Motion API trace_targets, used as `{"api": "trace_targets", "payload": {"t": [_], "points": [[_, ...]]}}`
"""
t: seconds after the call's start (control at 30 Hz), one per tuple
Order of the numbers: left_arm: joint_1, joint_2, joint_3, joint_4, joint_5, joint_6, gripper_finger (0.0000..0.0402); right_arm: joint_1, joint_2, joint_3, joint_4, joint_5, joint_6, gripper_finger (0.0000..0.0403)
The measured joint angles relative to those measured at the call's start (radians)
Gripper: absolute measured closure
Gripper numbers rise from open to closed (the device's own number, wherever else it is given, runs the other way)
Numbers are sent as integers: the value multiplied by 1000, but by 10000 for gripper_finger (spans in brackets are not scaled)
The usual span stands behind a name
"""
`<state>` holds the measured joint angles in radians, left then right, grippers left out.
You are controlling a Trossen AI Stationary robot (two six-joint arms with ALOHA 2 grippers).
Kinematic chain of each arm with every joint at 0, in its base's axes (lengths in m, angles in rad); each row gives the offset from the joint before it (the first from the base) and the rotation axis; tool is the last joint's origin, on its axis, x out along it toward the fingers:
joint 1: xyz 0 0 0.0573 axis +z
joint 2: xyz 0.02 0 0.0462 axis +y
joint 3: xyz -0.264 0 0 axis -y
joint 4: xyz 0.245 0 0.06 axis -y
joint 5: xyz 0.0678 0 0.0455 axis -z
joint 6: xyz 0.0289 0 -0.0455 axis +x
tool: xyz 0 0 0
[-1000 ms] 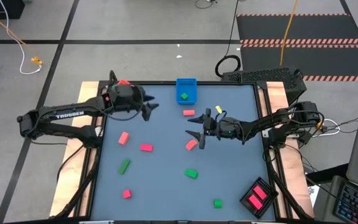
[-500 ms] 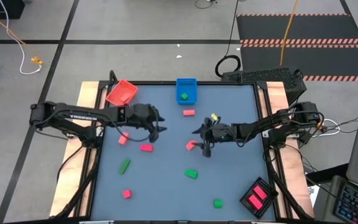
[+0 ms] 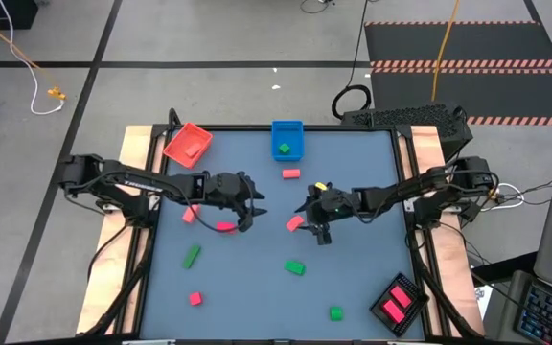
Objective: Sort & place blocks by color
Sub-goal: Put the orange block into the orange bin
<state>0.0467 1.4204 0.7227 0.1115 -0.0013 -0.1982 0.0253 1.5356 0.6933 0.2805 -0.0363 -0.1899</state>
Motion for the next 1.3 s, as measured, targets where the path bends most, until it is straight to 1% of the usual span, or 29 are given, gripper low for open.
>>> {"api": "trace_targets", "payload": {"t": [0.07,0.17,0.33,0.43,0.53,0.7,0.83,1.03,1.17,1.3], "points": [[5,3,0,-1,0,9,170,-18,0,52,-98,-37,2,171],[17,2,0,3,0,10,170,-44,0,110,-192,-90,-16,171],[37,2,0,-6,0,47,170,-77,4,144,-248,-152,-43,171],[65,2,0,-6,1,103,170,-82,48,160,-256,-175,-43,172],[107,1,0,29,-1,97,170,-76,128,203,-267,-180,-45,172],[146,0,0,42,2,92,170,-67,239,318,-400,-178,-96,172],[151,0,0,25,2,97,170,-68,267,376,-487,-177,-154,172],[150,0,0,-5,3,112,170,-64,281,380,-591,-201,-175,172],[151,0,0,-11,3,118,170,-63,281,380,-580,-199,-182,174],[151,0,0,-12,3,102,170,-63,280,380,-545,-200,-165,191]]}}
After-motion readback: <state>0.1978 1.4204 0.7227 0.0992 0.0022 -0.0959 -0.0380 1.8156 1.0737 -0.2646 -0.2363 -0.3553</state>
